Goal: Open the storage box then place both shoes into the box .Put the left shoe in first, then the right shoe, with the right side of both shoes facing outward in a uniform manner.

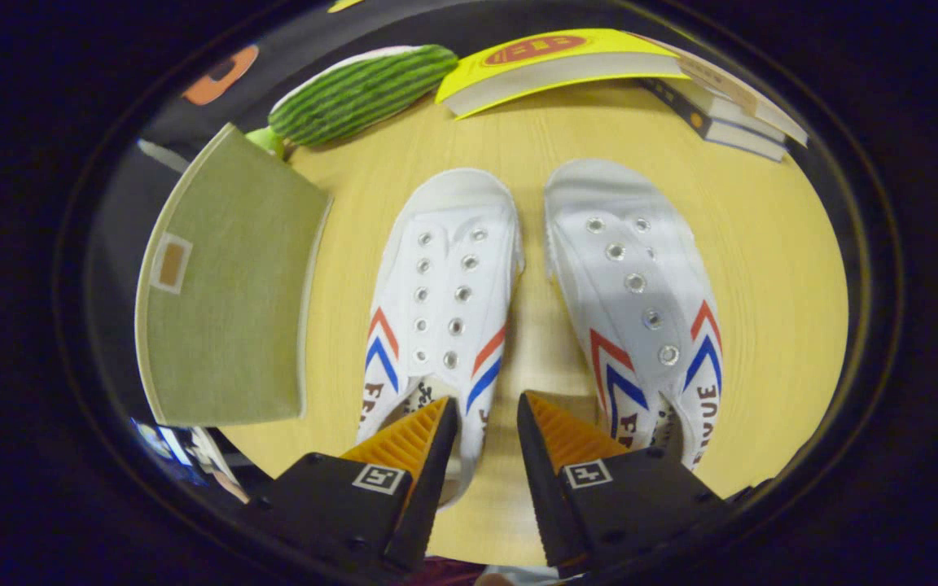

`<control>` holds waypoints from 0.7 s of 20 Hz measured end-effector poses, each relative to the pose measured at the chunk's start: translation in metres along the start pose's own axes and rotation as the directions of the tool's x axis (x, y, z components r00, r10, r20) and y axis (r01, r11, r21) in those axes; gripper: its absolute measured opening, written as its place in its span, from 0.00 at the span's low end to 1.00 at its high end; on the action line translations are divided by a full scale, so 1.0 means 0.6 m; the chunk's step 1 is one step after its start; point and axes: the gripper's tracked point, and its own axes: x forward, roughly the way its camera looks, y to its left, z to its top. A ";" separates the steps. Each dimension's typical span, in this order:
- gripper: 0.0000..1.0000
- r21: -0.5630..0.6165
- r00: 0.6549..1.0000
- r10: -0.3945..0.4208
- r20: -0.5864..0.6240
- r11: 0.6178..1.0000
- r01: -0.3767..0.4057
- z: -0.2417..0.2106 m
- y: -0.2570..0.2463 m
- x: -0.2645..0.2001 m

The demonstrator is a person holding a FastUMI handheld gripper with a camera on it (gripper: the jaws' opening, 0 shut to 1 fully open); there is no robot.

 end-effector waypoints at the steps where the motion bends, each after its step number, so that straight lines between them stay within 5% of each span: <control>1: 0.48 0.010 0.998 0.058 0.004 0.998 -0.058 0.004 0.008 -0.005; 2: 0.46 -0.002 0.992 0.121 -0.030 0.993 -0.121 -0.001 0.014 -0.002; 3: 0.24 0.019 0.986 0.165 -0.026 0.986 -0.164 0.001 0.008 0.002; 7: 0.09 0.106 0.959 0.281 0.027 0.953 -0.282 0.005 0.010 0.002; 14: 0.06 0.143 0.943 0.326 0.073 0.932 -0.333 -0.001 0.037 -0.009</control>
